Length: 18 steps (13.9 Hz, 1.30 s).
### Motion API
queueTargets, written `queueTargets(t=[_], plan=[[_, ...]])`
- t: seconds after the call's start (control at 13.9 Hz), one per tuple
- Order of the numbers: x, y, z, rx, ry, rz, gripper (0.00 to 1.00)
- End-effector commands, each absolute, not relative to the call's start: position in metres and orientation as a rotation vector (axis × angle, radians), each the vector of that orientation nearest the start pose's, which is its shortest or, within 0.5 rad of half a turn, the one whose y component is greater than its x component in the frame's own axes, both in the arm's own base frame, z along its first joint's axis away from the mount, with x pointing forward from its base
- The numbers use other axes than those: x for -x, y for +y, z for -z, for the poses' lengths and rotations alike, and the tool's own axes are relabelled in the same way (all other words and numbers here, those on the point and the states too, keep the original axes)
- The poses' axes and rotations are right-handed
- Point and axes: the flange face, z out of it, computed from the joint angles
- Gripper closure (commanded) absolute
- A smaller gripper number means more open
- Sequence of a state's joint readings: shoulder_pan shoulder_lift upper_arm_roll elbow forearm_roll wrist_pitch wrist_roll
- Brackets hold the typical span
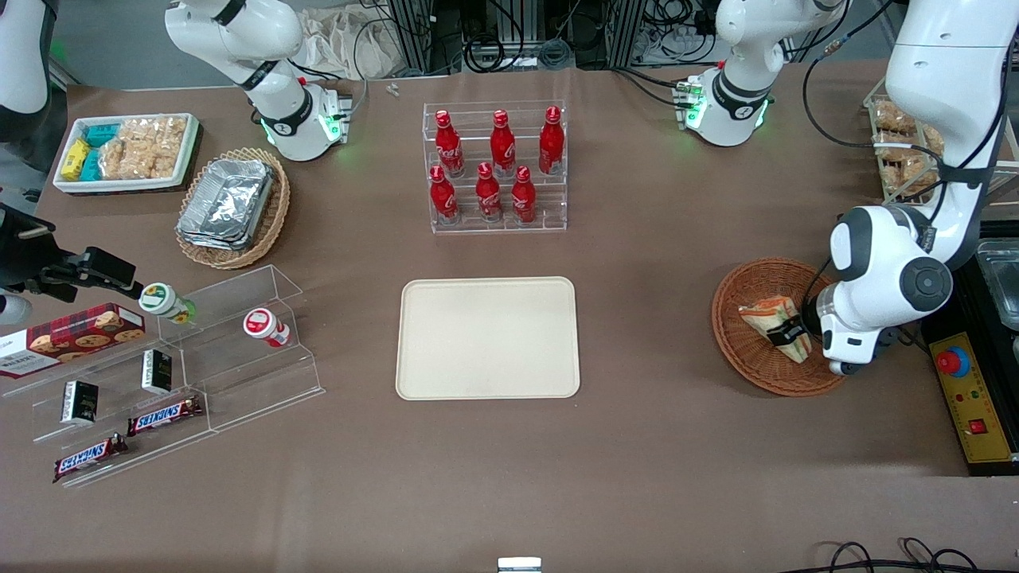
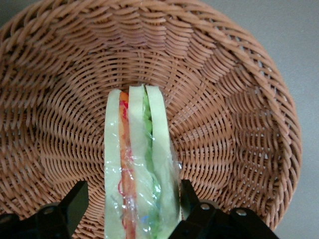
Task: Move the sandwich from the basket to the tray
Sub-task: 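Close the left gripper on the sandwich and lift it from the basket, then carry the sandwich with the left gripper over to the cream tray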
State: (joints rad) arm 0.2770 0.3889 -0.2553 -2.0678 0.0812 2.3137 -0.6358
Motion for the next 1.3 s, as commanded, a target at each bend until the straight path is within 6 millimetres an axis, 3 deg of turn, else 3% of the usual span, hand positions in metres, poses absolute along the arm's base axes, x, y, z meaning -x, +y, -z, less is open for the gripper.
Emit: queueTargets(t=[0.0,0.14,0.29,0.72,0.87,0.94,1.23], plan=[[-0.57,0.008,-0.242,2.957,-1.027,-0.18,0.68],[-0.569,0.005,-0.249,2.952,-1.026,-0.177,0.9],[-0.567,0.005,-0.271,2.926,-0.999,-0.241,0.96],[-0.595,-0.027,-0.41,2.952,-0.726,-0.408,0.96],[-0.593,-0.065,-0.442,3.0,-0.54,-0.428,0.95],[-0.59,-0.091,-0.449,3.02,-0.448,-0.417,0.95],[-0.57,-0.205,-0.456,3.117,-0.133,-0.314,1.0]])
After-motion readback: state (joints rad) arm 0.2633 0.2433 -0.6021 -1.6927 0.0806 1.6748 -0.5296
